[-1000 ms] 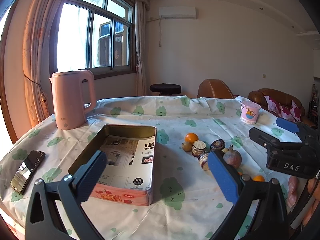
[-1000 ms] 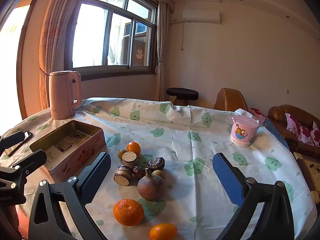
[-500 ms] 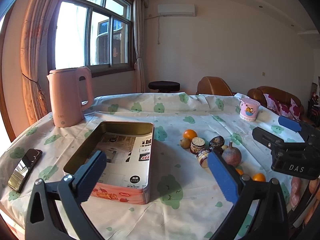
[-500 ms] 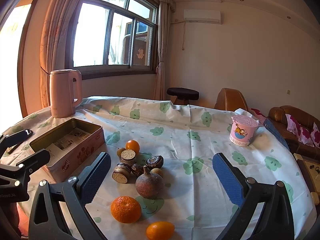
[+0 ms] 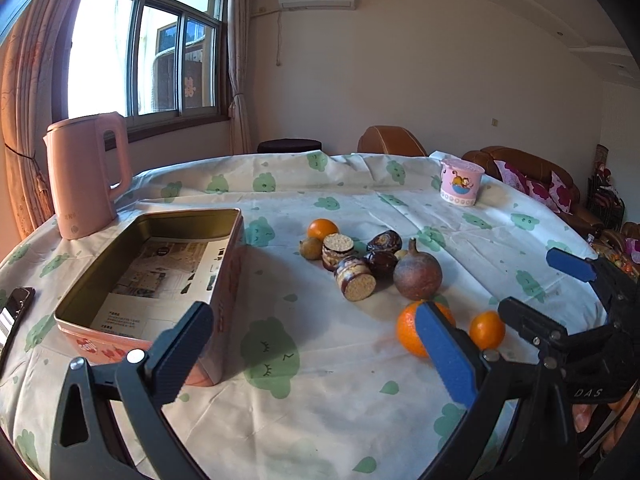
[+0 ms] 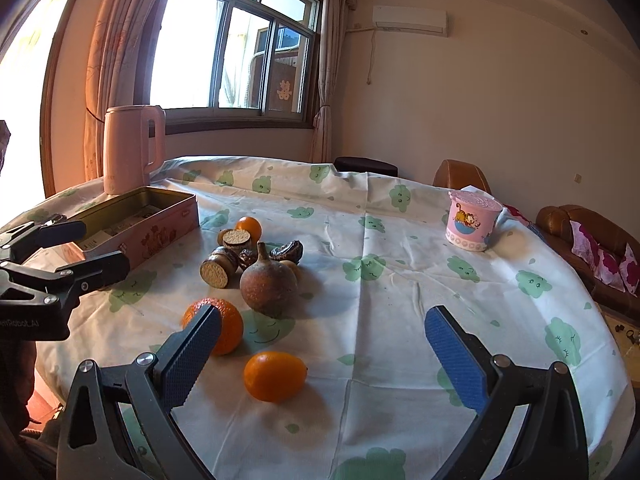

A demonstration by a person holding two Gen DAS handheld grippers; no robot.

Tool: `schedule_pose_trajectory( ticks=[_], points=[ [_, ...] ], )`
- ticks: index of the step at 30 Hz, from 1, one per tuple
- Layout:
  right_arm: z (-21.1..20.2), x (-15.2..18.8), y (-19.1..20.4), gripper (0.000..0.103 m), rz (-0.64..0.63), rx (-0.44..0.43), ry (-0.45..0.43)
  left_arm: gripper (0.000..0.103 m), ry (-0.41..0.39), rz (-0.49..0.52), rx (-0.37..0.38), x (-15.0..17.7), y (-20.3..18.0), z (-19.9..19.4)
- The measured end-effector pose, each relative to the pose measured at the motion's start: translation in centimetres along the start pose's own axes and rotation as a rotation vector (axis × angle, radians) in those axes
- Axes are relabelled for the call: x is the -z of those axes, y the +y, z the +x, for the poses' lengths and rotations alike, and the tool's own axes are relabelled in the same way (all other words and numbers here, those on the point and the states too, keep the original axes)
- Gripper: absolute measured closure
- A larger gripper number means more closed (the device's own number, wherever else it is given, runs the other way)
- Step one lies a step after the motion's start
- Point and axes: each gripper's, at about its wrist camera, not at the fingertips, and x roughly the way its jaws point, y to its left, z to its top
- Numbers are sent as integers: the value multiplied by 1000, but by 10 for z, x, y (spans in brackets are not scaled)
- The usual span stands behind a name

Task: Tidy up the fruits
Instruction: 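Grasp the small orange with the right tool while the left tool grasps the tangerine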

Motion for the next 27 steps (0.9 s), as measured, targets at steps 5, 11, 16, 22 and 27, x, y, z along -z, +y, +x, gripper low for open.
schedule_pose_trajectory(
  ticks=[5,11,16,22,27],
  points=[
    [9,15,4,15,-18,-69,45,1,20,-5,47,3,-7,7],
    [26,27,9,49,5,-149,111,3,53,-4,99,5,-19,14],
    [28,30,3,61,27,-184,121,4,77,24,133,4,-34,20],
    [22,27,-21,61,74,-124,89,12,127,76,162,1,-54,37],
    [19,25,-37,61,106,-92,67,26,218,101,188,3,-67,59]
  ],
)
